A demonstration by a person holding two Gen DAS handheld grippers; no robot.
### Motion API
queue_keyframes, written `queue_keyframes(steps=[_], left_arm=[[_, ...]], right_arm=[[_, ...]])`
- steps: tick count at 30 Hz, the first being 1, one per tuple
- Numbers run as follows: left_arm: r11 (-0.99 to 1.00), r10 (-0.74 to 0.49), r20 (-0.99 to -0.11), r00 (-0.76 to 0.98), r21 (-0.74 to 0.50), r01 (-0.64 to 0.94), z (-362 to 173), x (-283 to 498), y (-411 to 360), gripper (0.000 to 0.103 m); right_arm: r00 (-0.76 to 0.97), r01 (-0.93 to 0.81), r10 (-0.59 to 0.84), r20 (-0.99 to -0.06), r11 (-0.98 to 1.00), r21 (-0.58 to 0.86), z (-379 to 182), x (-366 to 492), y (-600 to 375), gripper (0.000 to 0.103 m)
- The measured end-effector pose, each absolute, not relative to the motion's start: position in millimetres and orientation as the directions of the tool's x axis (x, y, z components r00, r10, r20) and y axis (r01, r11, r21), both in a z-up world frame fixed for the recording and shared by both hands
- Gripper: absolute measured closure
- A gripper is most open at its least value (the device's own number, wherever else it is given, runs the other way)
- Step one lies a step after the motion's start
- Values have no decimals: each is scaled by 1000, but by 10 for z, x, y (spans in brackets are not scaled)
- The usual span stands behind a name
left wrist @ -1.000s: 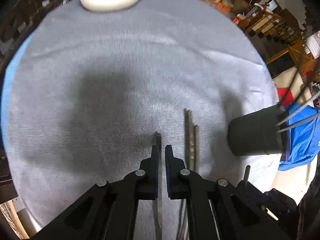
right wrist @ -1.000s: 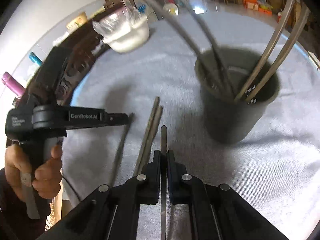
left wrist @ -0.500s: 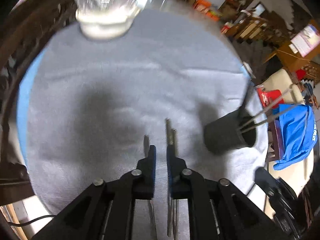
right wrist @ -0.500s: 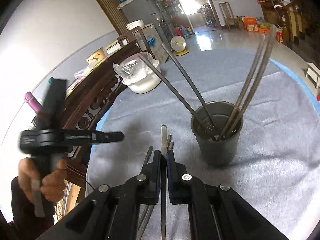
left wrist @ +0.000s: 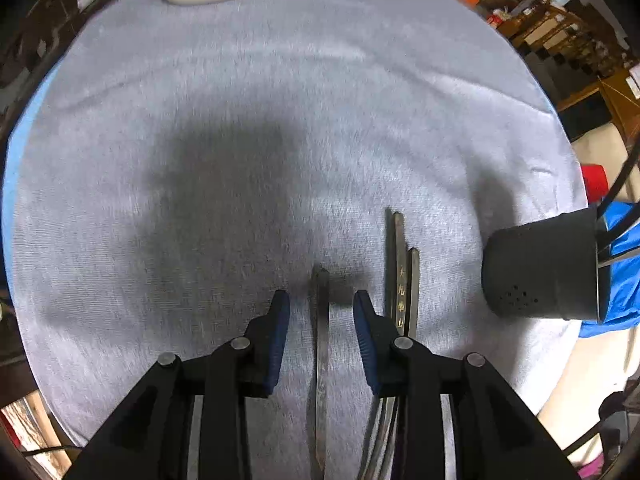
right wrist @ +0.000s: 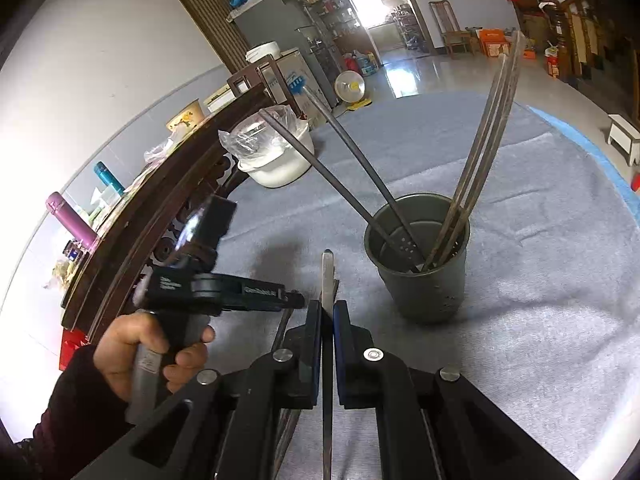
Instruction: Organize utensils
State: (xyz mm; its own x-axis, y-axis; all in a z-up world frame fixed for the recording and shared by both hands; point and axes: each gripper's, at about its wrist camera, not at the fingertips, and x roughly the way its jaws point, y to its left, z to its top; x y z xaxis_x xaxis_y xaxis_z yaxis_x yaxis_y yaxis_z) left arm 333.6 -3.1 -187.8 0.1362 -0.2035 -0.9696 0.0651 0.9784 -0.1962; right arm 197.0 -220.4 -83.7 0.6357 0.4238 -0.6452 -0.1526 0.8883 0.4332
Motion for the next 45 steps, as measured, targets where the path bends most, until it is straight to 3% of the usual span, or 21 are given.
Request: queue_keyframes(steps=[1, 4, 9, 13, 19, 27, 38, 45], left_arm=[[979, -200, -970, 141, -192, 65, -1881, 3336, -34, 72], [981, -190, -970, 151, -182, 64, -1893, 3331, -27, 97], [978, -207, -955, 213, -199, 61, -1739, 3231, 35, 97], [970, -244, -920, 306, -225, 98, -1310, 3008, 62, 97], [948, -317, -827, 465, -258, 187, -461, 2585, 59, 97], [922, -386, -709, 590, -279, 268, 236, 2218, 33, 97], [907, -418, -543, 728, -298, 298, 924, 2094, -107, 97], [906, -410, -446, 796, -296, 301, 1077, 2096, -278, 97]], right_arm=[[637, -151, 423, -645, 888, 433, -840, 1970, -2209, 97], [640, -157, 429, -638, 885, 438, -826, 1959, -2209, 97], [680, -171, 412, -606, 893, 415, -693, 1888, -2249, 97], [722, -183, 410, -557, 890, 419, -556, 1825, -2323, 97], [807, -198, 395, -438, 881, 430, -273, 1701, -2438, 97], [911, -193, 319, -260, 889, 414, 153, 1527, -2581, 97], [1000, -18, 20, -2, 939, 343, 566, 1485, -2712, 97], [991, 97, -118, 63, 960, 262, 603, 1741, -2563, 97]])
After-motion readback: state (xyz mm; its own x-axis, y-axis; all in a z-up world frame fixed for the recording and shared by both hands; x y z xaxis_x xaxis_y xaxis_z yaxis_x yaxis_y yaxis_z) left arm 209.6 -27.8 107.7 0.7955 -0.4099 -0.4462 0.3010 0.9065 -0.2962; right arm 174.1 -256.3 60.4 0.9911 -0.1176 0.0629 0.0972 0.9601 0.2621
